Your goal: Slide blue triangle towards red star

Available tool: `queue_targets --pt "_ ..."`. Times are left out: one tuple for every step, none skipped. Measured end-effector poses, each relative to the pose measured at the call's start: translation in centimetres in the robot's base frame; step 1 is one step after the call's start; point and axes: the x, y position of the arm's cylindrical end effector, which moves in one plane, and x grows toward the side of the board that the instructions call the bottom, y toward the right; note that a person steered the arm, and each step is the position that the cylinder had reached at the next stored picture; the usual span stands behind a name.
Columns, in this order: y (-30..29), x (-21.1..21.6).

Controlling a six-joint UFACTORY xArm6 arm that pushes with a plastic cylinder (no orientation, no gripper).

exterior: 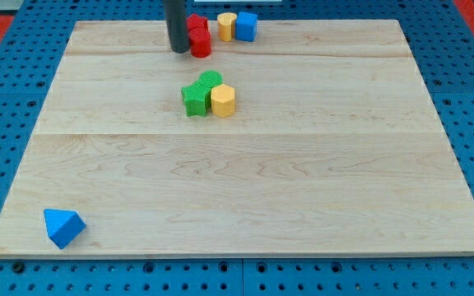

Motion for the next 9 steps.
queue_targets --pt "2.4 -0.8" --pt "1.9 -0.4" --pt "-0.8 2.3" --pt "-3.0 8.1" --pt "-4.7 15.4" --pt "-4.7 22.8" --pt "-4.3 28.6" --pt "-5.1 33.8" --pt "-7.9 36.0"
